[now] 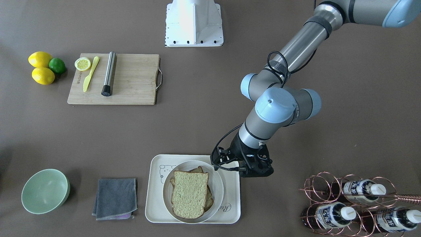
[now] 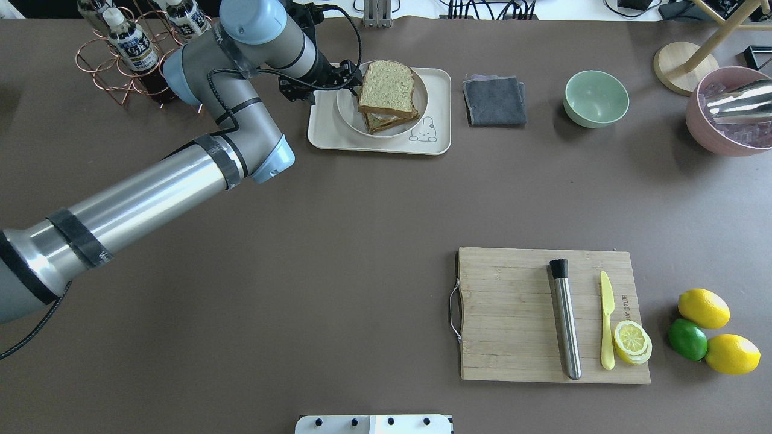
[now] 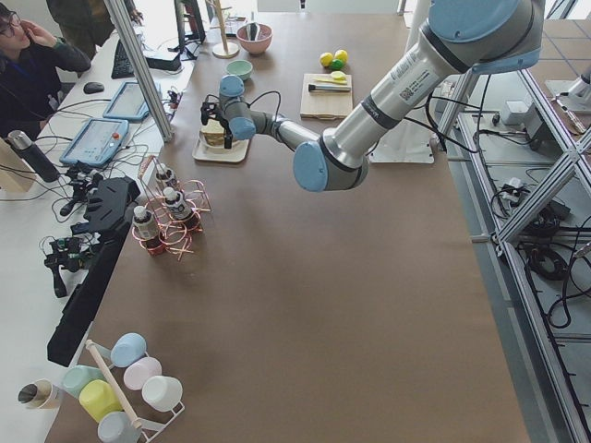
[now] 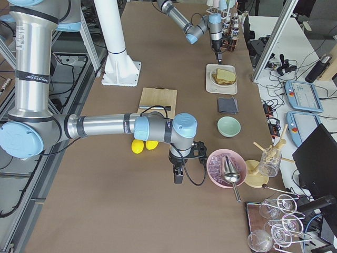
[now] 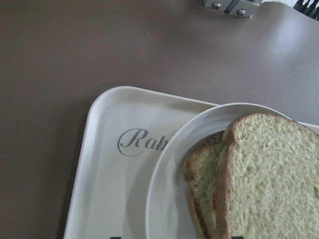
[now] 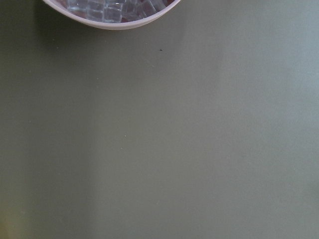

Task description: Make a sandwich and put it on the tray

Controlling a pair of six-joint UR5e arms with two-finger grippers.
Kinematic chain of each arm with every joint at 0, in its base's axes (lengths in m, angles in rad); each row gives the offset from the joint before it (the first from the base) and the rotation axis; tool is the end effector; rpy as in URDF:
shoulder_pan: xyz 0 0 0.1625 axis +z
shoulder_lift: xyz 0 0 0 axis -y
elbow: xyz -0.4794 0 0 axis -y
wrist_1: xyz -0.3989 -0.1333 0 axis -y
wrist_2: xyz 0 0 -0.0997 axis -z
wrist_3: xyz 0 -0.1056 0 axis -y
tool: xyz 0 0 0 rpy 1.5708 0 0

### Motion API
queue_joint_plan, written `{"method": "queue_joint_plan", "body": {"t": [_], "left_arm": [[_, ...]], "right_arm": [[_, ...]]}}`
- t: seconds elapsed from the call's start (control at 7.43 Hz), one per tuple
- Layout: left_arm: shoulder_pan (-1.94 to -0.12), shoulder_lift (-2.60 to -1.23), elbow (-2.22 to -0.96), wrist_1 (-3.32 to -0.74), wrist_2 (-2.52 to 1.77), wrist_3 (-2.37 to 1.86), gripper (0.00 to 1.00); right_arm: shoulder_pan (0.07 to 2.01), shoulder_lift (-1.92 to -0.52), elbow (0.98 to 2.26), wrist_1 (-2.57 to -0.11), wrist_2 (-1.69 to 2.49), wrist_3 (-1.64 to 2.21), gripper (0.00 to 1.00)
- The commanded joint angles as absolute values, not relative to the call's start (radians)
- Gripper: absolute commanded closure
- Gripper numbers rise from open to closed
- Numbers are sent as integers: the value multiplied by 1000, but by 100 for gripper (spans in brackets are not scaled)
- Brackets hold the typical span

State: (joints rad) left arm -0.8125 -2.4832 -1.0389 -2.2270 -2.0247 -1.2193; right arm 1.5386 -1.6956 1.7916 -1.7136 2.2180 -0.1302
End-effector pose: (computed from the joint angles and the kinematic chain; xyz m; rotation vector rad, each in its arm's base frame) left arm 0.5434 -0.7002 0.2702 0.2151 1.0760 -0.1787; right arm 0.0557 -0.4351 0.6888 -0.0134 -0.6491 -0.1415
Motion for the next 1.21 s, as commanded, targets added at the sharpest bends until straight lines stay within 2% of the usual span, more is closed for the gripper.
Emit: {"method": "queue_joint_plan", "body": {"t": [0.0, 0.27, 0.4, 0.54, 0.81, 1.08], "left_arm": [[-816, -2209, -1549, -1957, -2106, -1213, 1], [-827, -2036, -1844, -1783, -2106, -1147, 1], [-848, -1905, -1970, -1707, -2105, -1012, 1], [-895, -1770, -2033, -1704, -2108, -882, 1], [-1106, -1538, -2040, -1709, -2178, -438, 1], [-1347, -1435, -1924, -1707, -2305, -42, 1]], "right_arm": [[1539, -1698, 1793, -1713, 2220, -130, 0], [1539, -1700, 1792, -1715, 2259, -127, 0], [1539, -1700, 1790, -1715, 2264, -127, 0], [1539, -1700, 1786, -1713, 2264, -126, 0], [1539, -1701, 1786, -1715, 2264, -127, 0], [1539, -1701, 1781, -1713, 2264, -127, 0]]}}
